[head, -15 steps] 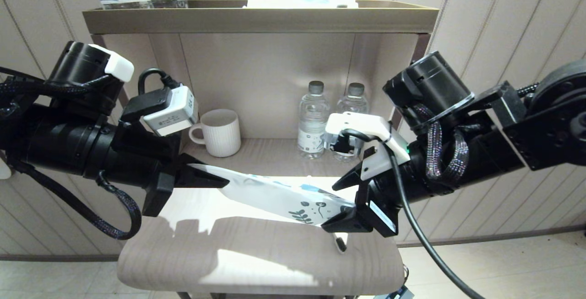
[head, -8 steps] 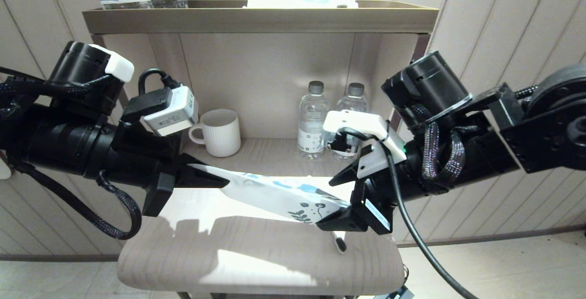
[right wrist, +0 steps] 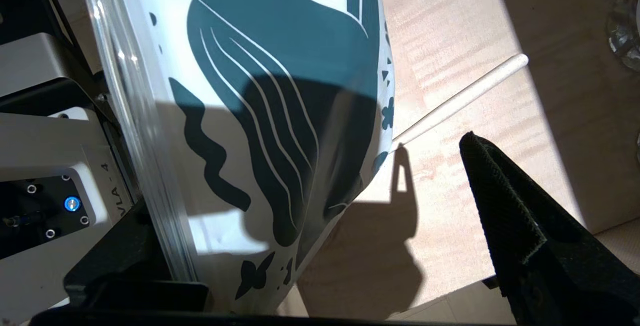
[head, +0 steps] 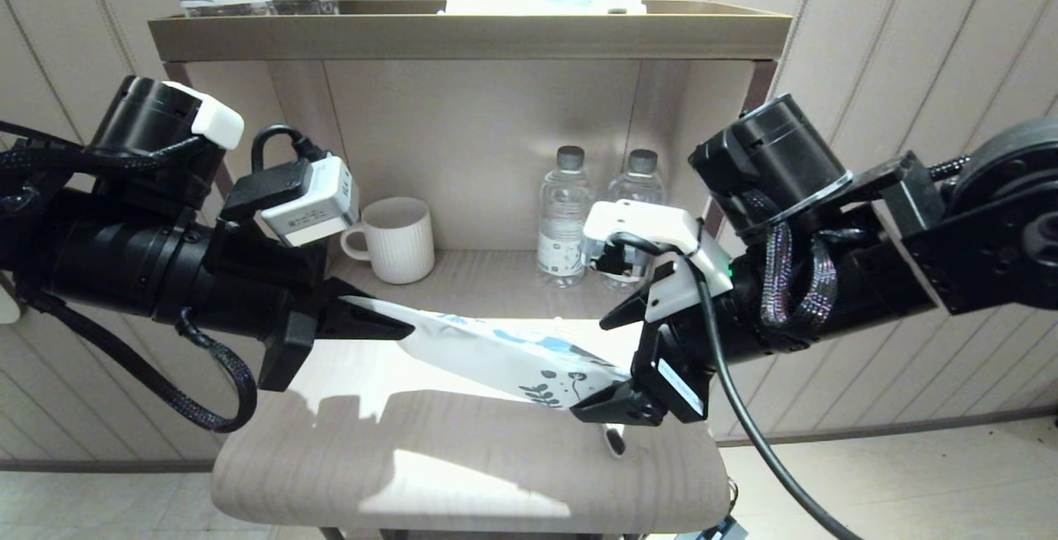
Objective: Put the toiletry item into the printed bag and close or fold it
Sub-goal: Hand it to the other hand
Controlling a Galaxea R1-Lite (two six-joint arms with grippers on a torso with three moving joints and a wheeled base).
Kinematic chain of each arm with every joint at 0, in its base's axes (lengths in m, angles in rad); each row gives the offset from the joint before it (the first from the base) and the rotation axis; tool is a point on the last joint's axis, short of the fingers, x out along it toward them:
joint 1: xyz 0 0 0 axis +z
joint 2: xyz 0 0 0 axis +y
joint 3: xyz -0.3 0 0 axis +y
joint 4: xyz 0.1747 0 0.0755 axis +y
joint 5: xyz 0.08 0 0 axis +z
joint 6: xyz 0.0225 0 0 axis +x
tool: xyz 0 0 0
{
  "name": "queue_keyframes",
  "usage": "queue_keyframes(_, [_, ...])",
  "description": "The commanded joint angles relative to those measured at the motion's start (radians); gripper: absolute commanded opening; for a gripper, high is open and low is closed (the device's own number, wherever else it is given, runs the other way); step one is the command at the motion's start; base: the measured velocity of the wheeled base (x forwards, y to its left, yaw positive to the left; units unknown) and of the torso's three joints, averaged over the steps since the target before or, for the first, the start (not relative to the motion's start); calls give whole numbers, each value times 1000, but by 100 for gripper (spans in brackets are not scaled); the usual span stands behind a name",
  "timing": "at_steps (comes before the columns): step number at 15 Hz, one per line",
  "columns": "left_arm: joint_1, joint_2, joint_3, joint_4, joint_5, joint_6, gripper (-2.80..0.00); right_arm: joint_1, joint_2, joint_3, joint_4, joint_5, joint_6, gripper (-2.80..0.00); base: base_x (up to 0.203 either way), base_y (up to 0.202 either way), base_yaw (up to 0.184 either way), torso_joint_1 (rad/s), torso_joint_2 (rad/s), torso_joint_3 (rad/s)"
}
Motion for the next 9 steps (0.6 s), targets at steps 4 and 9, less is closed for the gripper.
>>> queue_keyframes(4, [1, 5, -1, 3, -3, 5, -280, 5, 3, 16, -3, -1, -2, -280, 0, 0, 0, 0, 0, 0])
queue_keyframes(9, [-1, 5, 1, 3, -14, 5, -280, 7, -2, 3, -34, -1, 1, -280, 0, 0, 0, 0, 0, 0])
